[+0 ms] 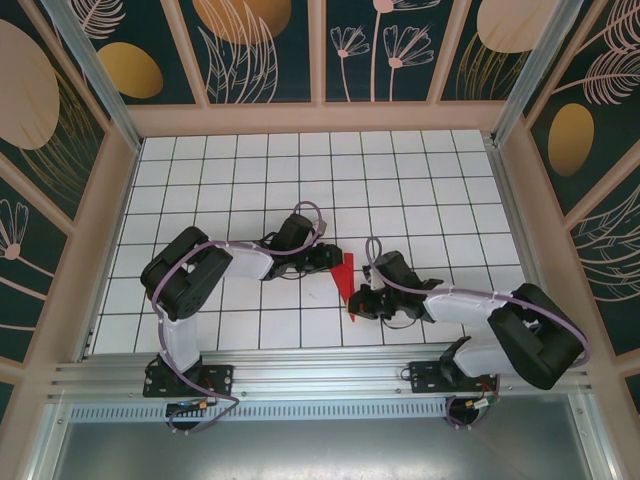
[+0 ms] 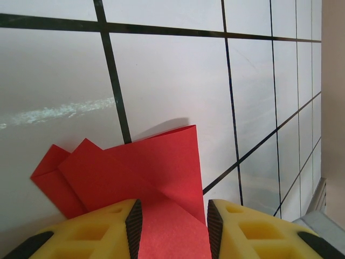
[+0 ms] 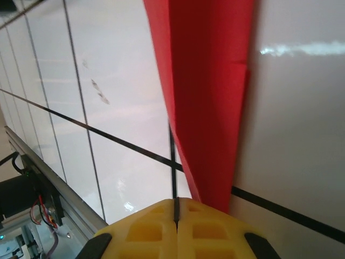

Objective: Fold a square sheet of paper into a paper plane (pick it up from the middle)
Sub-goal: Fold the wing for the fifth time at the center of the table.

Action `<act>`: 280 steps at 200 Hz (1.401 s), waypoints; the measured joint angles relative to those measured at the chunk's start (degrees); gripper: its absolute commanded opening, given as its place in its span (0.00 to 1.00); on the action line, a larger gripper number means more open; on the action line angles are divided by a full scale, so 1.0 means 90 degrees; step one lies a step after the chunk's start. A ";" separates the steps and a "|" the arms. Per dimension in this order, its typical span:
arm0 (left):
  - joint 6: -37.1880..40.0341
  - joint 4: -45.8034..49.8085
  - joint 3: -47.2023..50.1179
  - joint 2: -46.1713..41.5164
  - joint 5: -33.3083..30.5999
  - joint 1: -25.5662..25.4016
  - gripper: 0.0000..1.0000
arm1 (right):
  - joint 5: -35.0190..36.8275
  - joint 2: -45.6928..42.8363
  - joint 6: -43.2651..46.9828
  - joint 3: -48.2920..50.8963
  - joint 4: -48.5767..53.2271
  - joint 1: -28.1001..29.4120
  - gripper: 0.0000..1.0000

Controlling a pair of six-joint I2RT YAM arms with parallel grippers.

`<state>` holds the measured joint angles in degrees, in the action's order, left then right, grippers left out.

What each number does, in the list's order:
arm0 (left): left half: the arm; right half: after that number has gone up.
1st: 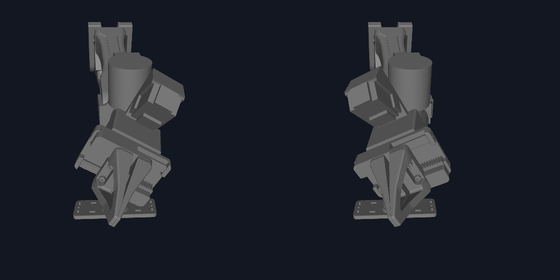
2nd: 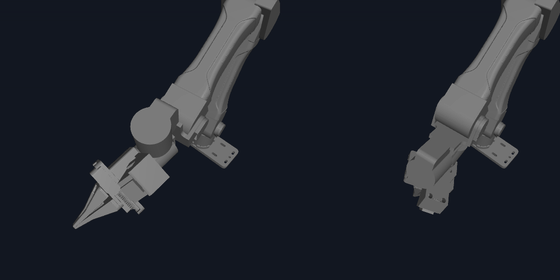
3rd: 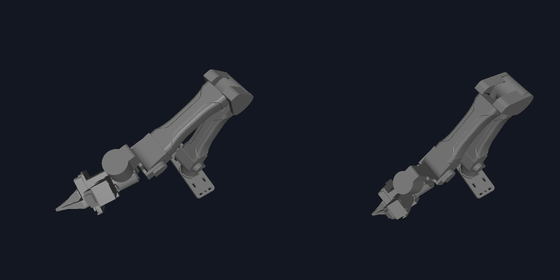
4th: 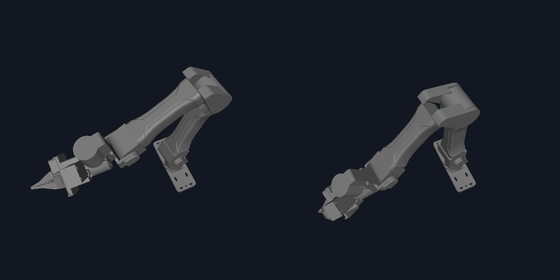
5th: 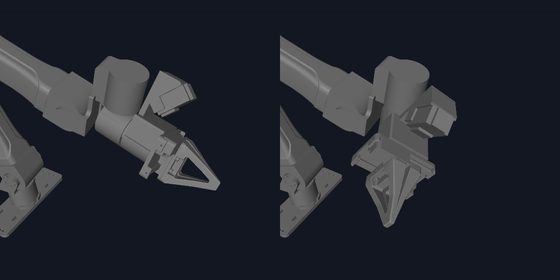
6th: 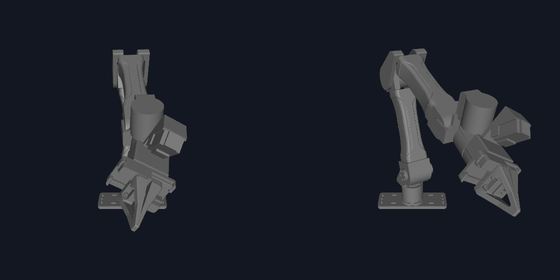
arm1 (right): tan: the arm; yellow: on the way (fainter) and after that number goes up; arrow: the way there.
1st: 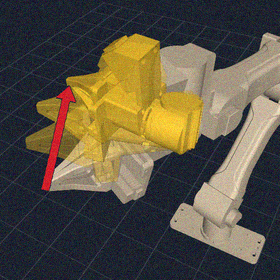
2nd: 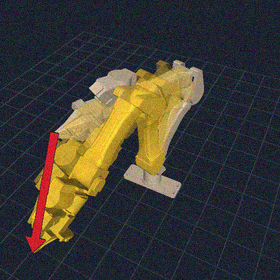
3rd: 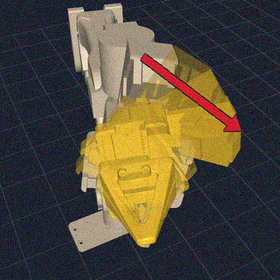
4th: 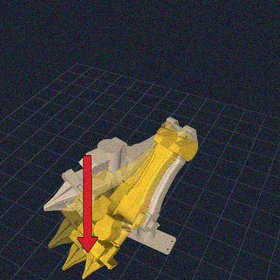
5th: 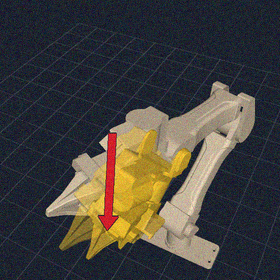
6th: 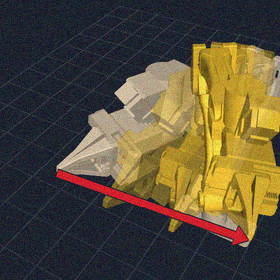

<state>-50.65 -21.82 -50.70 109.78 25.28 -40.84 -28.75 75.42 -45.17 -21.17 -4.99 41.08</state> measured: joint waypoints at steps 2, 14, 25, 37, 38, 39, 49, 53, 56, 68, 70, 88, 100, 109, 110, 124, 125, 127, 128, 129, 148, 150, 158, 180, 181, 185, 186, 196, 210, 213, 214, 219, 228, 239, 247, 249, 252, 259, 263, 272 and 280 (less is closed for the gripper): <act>0.0000 0.0000 0.0000 0.0000 0.0002 0.0002 0.39 | -0.0002 0.0019 -0.0002 0.0015 0.0000 0.0002 0.03; 0.0000 0.0002 0.0000 0.0000 0.0002 0.0000 0.39 | -0.0039 0.0175 -0.0019 0.0073 -0.0063 0.0005 0.03; 0.0000 0.0007 0.0000 -0.0002 0.0002 0.0002 0.39 | -0.0061 0.0233 -0.0027 0.0073 -0.0177 0.0010 0.02; 0.0019 0.0024 0.0000 -0.0012 0.0000 0.0002 0.40 | -0.0112 0.0308 -0.0041 0.0073 -0.0289 0.0012 0.02; 0.0022 0.0027 0.0000 -0.0015 0.0000 0.0002 0.40 | -0.0112 0.0313 -0.0041 0.0073 -0.0296 0.0015 0.02; 0.0022 0.0029 0.0000 -0.0017 0.0000 0.0000 0.40 | -0.0114 0.0316 -0.0041 0.0073 -0.0301 0.0015 0.02; 0.0032 0.0056 -0.0005 -0.0029 -0.0007 0.0000 0.41 | -0.0146 0.0369 -0.0044 0.0073 -0.0384 0.0017 0.02; 0.0044 0.0080 -0.0015 -0.0044 -0.0005 0.0000 0.43 | -0.0151 0.0384 -0.0044 0.0073 -0.0408 0.0017 0.02; 0.0044 0.0097 -0.0017 -0.0049 -0.0007 0.0000 0.43 | -0.0151 0.0393 -0.0044 0.0073 -0.0423 0.0019 0.02; 0.0080 0.0214 -0.0022 -0.0136 -0.0078 -0.0015 0.45 | -0.0163 0.0425 -0.0039 0.0061 -0.0454 0.0019 0.01; 0.0085 0.0248 -0.0022 -0.0155 -0.0102 -0.0015 0.45 | -0.0165 0.0430 -0.0036 0.0053 -0.0457 0.0019 0.01; 0.0131 0.0600 -0.0022 -0.0444 -0.0243 -0.0017 0.46 | -0.0170 0.0512 0.0007 -0.0022 -0.0457 0.0019 0.01; 0.0146 0.0741 -0.0022 -0.0692 -0.0304 -0.0017 0.47 | -0.0175 0.0605 0.0049 -0.0104 -0.0457 0.0010 0.01; 0.0148 0.0792 -0.0022 -0.0894 -0.0347 -0.0017 0.47 | -0.0182 0.0692 0.0104 -0.0180 -0.0457 -0.0005 0.01; 0.0148 0.0794 -0.0022 -0.0908 -0.0350 -0.0017 0.47 | -0.0182 0.0697 0.0104 -0.0185 -0.0457 -0.0005 0.01; 0.0148 0.0797 -0.0022 -0.1137 -0.0364 -0.0017 0.47 | -0.0197 0.0818 0.0168 -0.0287 -0.0461 -0.0019 0.00; 0.0148 0.0794 -0.0022 -0.1141 -0.0367 -0.0017 0.47 | -0.0199 0.0831 0.0175 -0.0294 -0.0464 -0.0019 0.00; 0.0148 0.0789 -0.0022 -0.1161 -0.0362 -0.0017 0.46 | -0.0199 0.0845 0.0177 -0.0306 -0.0466 -0.0022 0.00; 0.0148 0.0787 -0.0022 -0.1173 -0.0357 -0.0017 0.46 | -0.0199 0.0848 0.0177 -0.0308 -0.0466 -0.0024 0.00; 0.0148 0.0787 -0.0022 -0.1178 -0.0359 -0.0017 0.46 | -0.0199 0.0855 0.0182 -0.0313 -0.0469 -0.0024 0.00; 0.0146 0.0755 0.0005 -0.1217 -0.0284 -0.0024 0.45 | -0.0211 0.0928 0.0216 -0.0362 -0.0498 -0.0034 0.00; 0.0143 0.0755 0.0010 -0.1217 -0.0277 -0.0024 0.45 | -0.0216 0.0933 0.0223 -0.0364 -0.0500 -0.0039 0.00; 0.0143 0.0753 0.0039 -0.1217 -0.0223 -0.0036 0.45 | -0.0233 0.0947 0.0248 -0.0372 -0.0510 -0.0051 0.00; 0.0136 0.0614 0.0075 -0.1158 0.0012 -0.0136 0.44 | -0.0265 0.0976 0.0306 -0.0386 -0.0527 -0.0070 0.00; 0.0136 0.0597 0.0075 -0.1149 0.0034 -0.0143 0.44 | -0.0265 0.0979 0.0311 -0.0389 -0.0527 -0.0073 0.00; 0.0136 0.0559 0.0075 -0.1127 0.0070 -0.0160 0.44 | -0.0265 0.0981 0.0316 -0.0391 -0.0527 -0.0078 0.00; 0.0134 0.0542 0.0075 -0.1115 0.0087 -0.0170 0.44 | -0.0265 0.0984 0.0316 -0.0393 -0.0527 -0.0078 0.00; 0.0114 0.0447 0.0075 -0.1027 0.0189 -0.0221 0.45 | -0.0270 0.0998 0.0316 -0.0396 -0.0544 -0.0087 0.00; 0.0092 0.0338 0.0075 -0.0862 0.0301 -0.0284 0.45 | -0.0267 0.1005 0.0316 -0.0398 -0.0568 -0.0095 0.00; 0.0087 0.0306 0.0075 -0.0809 0.0338 -0.0301 0.45 | -0.0267 0.1008 0.0316 -0.0398 -0.0568 -0.0095 0.00; 0.0087 0.0299 0.0075 -0.0797 0.0342 -0.0304 0.45 | -0.0270 0.1008 0.0316 -0.0398 -0.0571 -0.0095 0.00; 0.0078 0.0250 0.0075 -0.0726 0.0396 -0.0318 0.44 | -0.0270 0.1010 0.0316 -0.0401 -0.0571 -0.0097 0.00; 0.0039 0.0146 0.0073 -0.0559 0.0510 -0.0342 0.44 | -0.0270 0.1010 0.0316 -0.0401 -0.0571 -0.0097 0.00; -0.0010 0.0058 0.0075 -0.0374 0.0578 -0.0364 0.44 | -0.0267 0.1010 0.0282 -0.0401 -0.0559 -0.0100 0.00; -0.0036 0.0002 0.0085 -0.0265 0.0588 -0.0369 0.44 | -0.0272 0.1013 0.0299 -0.0403 -0.0568 -0.0109 0.00; -0.0041 -0.0002 0.0087 -0.0250 0.0588 -0.0369 0.44 | -0.0267 0.1013 0.0304 -0.0406 -0.0571 -0.0109 0.00; -0.0058 -0.0007 0.0090 -0.0214 0.0590 -0.0369 0.44 | -0.0265 0.1013 0.0311 -0.0410 -0.0571 -0.0109 0.00; -0.0063 -0.0007 0.0092 -0.0148 0.0568 -0.0369 0.43 | -0.0265 0.1013 0.0313 -0.0410 -0.0568 -0.0112 0.00; -0.0063 -0.0010 0.0092 -0.0107 0.0549 -0.0369 0.43 | -0.0265 0.1013 0.0316 -0.0410 -0.0568 -0.0112 0.00; -0.0070 -0.0044 0.0087 -0.0058 0.0539 -0.0369 0.43 | -0.0262 0.1015 0.0316 -0.0410 -0.0568 -0.0112 0.01; -0.0075 -0.0049 0.0085 -0.0053 0.0505 -0.0369 0.44 | -0.0257 0.1013 0.0313 -0.0410 -0.0568 -0.0112 0.01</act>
<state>-51.33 -22.26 -49.93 109.30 29.82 -44.16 -31.07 84.53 -42.35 -24.86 -10.11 40.07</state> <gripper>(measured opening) 0.435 0.066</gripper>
